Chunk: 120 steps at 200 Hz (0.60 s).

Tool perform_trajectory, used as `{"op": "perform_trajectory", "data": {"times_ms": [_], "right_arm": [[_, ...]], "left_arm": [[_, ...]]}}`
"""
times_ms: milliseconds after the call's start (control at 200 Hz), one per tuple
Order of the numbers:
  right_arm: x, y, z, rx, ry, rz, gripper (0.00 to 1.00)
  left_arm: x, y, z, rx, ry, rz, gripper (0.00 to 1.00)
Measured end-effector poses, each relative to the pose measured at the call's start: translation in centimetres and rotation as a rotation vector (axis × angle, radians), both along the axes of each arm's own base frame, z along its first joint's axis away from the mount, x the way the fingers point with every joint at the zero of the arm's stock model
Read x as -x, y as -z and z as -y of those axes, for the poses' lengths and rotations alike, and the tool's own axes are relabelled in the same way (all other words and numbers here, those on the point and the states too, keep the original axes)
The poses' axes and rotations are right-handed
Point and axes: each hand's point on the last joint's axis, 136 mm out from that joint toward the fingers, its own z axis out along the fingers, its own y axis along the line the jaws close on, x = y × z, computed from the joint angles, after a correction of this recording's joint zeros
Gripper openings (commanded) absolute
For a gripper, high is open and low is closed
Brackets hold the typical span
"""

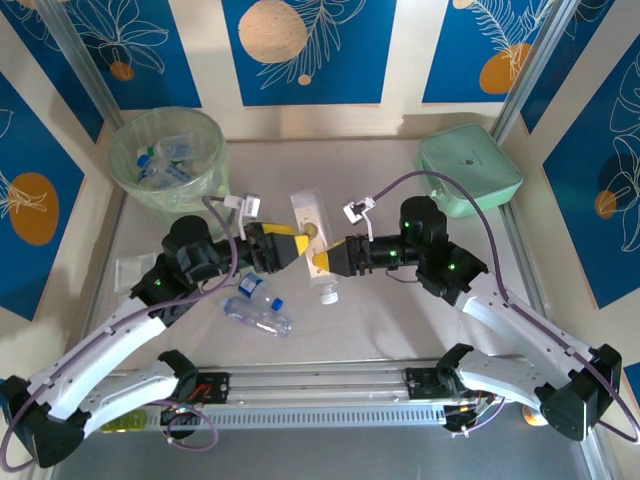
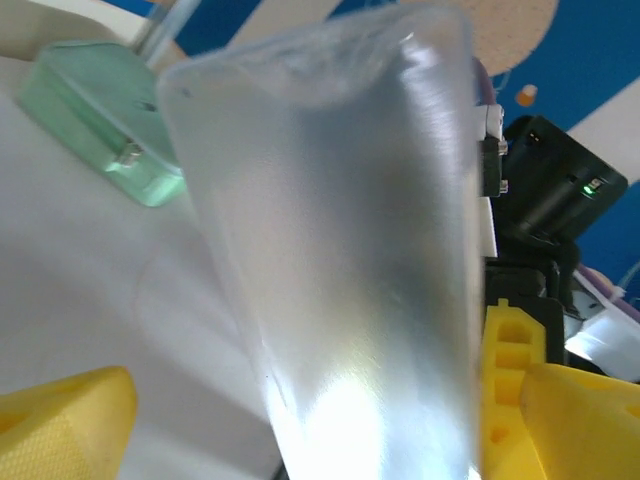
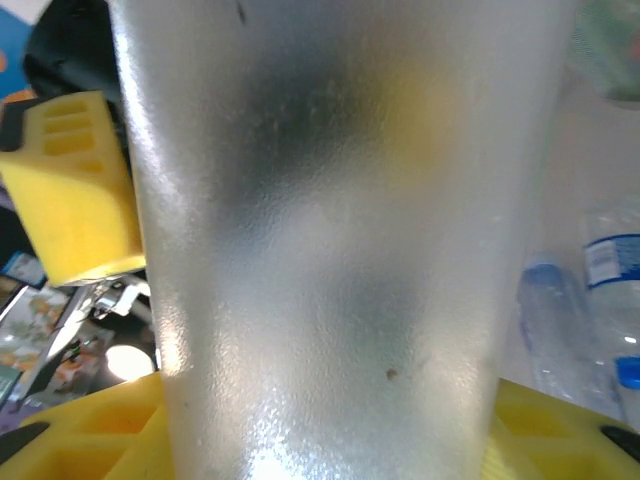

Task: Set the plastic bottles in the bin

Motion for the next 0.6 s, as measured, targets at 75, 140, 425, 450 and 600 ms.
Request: {"op": "perform_trajectory", "data": {"times_ms": [75,140,425,450,600], "right_arm": [[0.6,-0.7,-0.2,-0.027,-0.03,0.009,0.52],[0.9,-0.9,-0.3,-0.038,-0.047,0.012,0.52],[1.6,-1.0,0.0,-0.057,-0.058,0.03,0.53],[1.6,-1.0,0.1,-0.059,-0.058,0.033,0.57],[1.7,-0.9,0.2,-0.053,-0.056,0.033,0.99]], "left_arm": [[0.3,-0.5,0.8,0.035,0.033,0.014,0.88],[0.6,-1.2,1.1,0.066,0.054,0.026,0.79],[1.3,-2.7,2.1,0.139,0.122,0.044,0.5],[1.3,-2.8,2.2,0.141,0.124,0.045,0.49],[1.5,-2.9,2.4,0.15,0.138,0.047,0.47]]}}
